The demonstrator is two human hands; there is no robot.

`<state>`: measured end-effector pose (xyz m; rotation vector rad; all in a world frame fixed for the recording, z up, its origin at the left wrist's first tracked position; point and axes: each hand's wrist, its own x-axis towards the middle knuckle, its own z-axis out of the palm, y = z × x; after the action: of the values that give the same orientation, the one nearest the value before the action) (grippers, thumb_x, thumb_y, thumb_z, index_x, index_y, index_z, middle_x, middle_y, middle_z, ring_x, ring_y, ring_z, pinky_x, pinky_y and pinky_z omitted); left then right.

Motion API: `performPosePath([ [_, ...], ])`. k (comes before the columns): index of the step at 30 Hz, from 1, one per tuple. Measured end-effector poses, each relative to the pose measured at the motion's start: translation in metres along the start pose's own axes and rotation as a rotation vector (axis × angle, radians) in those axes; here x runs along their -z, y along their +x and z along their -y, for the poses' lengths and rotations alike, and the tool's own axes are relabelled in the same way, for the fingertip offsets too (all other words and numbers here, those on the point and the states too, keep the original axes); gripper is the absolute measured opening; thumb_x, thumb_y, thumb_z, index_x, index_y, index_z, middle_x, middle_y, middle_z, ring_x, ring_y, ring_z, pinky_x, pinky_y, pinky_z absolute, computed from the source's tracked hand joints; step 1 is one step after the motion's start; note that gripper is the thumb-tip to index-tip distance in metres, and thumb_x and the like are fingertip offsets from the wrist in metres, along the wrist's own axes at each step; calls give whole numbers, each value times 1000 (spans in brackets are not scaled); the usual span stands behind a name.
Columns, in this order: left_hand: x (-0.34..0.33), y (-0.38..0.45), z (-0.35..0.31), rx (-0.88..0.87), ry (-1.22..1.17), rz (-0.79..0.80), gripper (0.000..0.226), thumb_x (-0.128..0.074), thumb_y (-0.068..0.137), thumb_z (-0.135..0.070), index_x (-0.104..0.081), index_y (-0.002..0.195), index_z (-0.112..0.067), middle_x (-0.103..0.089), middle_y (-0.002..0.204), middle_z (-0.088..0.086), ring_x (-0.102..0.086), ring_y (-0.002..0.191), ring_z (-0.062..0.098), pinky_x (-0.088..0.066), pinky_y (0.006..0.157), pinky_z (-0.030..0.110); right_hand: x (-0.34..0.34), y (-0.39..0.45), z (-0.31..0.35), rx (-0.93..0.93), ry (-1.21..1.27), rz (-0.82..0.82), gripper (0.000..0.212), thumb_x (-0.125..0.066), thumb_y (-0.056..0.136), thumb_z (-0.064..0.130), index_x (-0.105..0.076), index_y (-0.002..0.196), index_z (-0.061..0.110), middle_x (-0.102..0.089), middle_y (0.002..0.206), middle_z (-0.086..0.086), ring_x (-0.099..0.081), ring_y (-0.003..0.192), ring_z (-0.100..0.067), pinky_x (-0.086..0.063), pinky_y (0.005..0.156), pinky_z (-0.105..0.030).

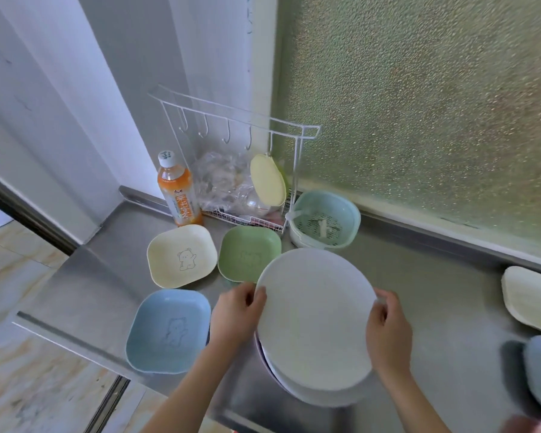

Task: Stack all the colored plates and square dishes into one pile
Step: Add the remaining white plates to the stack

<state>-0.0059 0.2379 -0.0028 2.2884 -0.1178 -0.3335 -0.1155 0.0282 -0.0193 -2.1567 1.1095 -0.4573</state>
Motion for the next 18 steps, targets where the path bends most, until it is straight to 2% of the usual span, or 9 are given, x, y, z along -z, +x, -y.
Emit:
performPosePath([
  [3,-8,-7,0,-9,106,37,43,-49,88,-33,-32,52,-17,-38,48,-1,-34,48,13,-23,46,27,5,-3,-19,23,-168,33,24,-43,93,12,-56,113,17,-65,74,-11,-60,72,-34,-45,64,-37],
  [7,-14,-15,13,-12,213,84,43,-46,90,-35,-31,54,-16,-39,49,0,-35,49,15,-24,46,28,10,-7,-20,153,-387,21,22,-52,88,7,-61,107,12,-63,62,-12,-58,63,-35,-37,57,-33],
  [12,-19,-22,12,-64,287,91,44,-41,92,-38,-32,54,-18,-43,51,-1,-44,53,20,-25,44,27,17,-7,-21,231,-589,33,28,-62,80,7,-63,107,13,-65,59,-8,-58,59,-31,-41,55,-33],
  [14,-19,-23,10,-80,319,84,44,-39,94,-38,-31,55,-18,-45,53,-1,-47,57,23,-27,46,28,18,-7,-24,253,-650,47,34,-59,82,11,-60,116,17,-67,65,-6,-60,63,-30,-40,57,-33],
  [18,-21,-27,12,-105,365,80,39,-34,96,-40,-38,64,-17,-56,64,5,-55,63,31,-38,54,32,18,-8,-26,253,-685,93,44,-46,90,16,-44,133,23,-68,95,-6,-63,84,-27,-44,68,-35],
])
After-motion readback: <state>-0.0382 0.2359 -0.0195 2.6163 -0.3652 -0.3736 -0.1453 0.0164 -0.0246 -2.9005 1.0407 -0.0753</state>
